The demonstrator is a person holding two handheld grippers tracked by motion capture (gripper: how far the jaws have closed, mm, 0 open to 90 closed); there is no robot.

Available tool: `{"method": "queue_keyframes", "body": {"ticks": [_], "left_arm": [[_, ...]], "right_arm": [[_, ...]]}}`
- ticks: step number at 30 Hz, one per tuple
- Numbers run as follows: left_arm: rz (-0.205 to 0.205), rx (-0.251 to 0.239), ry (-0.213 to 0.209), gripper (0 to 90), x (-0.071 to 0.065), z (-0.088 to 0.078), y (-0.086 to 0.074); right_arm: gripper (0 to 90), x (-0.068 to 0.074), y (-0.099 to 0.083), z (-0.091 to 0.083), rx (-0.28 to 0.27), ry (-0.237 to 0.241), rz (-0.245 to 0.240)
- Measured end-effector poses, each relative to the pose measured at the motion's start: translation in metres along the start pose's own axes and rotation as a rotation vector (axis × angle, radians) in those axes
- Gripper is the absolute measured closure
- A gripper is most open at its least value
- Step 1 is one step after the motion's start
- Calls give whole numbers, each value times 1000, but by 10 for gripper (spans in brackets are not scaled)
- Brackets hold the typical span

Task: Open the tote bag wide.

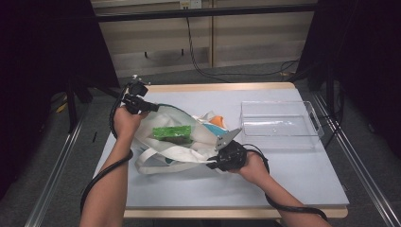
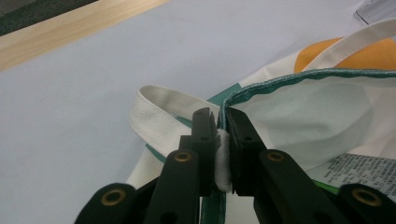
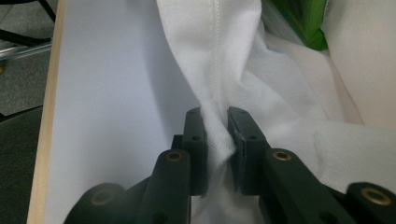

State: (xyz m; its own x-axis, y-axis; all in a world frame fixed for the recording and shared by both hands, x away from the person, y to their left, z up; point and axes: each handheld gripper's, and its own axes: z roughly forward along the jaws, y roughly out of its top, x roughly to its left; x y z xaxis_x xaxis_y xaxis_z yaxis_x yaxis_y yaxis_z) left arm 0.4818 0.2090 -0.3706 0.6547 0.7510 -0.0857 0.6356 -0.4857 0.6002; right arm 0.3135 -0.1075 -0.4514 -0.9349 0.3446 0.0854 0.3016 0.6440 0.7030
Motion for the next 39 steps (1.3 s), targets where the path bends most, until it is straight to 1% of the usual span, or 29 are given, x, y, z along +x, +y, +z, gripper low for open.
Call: {"method": "queue_keyframes", "body": {"ticks": [1,2,3,4,6,7,10,11,12,15,16,18,19,20,21,23,26,29,30,31,32,35,36,38,39], "left_arm": [[-2,3,-3,830,0,0,0],[-20,-8,-5,830,0,2,0],[-28,-16,2,830,0,3,0],[-5,4,-6,830,2,2,0],[-6,3,2,830,2,4,0],[-4,7,1,830,2,4,0],[-13,-1,6,830,1,6,0],[-8,2,8,830,1,6,0],[-5,9,3,830,1,6,0],[-11,5,12,830,1,8,0],[-7,9,7,830,2,8,0],[-12,8,6,830,2,10,-1],[-17,2,5,830,2,11,-1],[-23,-1,6,830,3,12,-1],[-16,10,-1,830,4,12,-1],[-13,12,2,829,5,14,-1],[-23,9,5,830,5,17,-1],[-14,18,7,829,7,19,-2],[-35,5,8,829,6,21,-2],[-36,4,11,830,6,22,-2],[-15,22,5,830,8,22,-1],[-35,17,16,830,8,26,-1],[-17,32,11,830,9,26,-1],[-13,37,14,831,10,28,-1],[-25,30,16,831,9,29,-1]], "right_arm": [[779,0,0,0,0,0,0],[779,0,0,0,0,-3,-2],[779,0,0,1,2,-4,-3],[779,1,0,1,5,-10,-9],[779,1,0,0,10,-11,-9],[779,1,-1,1,3,-8,-17],[780,2,-2,1,8,-8,2],[780,1,-3,2,2,-6,-13],[780,2,-3,2,3,-8,0],[781,1,-4,3,4,-7,-9],[782,2,-4,3,8,-12,6],[782,2,-5,4,7,-11,-2],[782,2,-5,4,9,-15,1],[783,1,-6,5,10,-10,2],[782,1,-6,5,7,-8,5],[782,0,-7,5,4,-8,9],[782,1,-7,6,4,-18,15],[782,1,-8,7,2,-11,20],[782,2,-8,6,2,-12,26],[783,2,-8,7,0,-13,21],[783,2,-8,7,0,-14,20],[785,3,-8,7,5,-15,29],[785,3,-8,7,5,-12,26],[786,2,-9,7,3,-10,29],[786,2,-9,7,-1,-8,32]]}}
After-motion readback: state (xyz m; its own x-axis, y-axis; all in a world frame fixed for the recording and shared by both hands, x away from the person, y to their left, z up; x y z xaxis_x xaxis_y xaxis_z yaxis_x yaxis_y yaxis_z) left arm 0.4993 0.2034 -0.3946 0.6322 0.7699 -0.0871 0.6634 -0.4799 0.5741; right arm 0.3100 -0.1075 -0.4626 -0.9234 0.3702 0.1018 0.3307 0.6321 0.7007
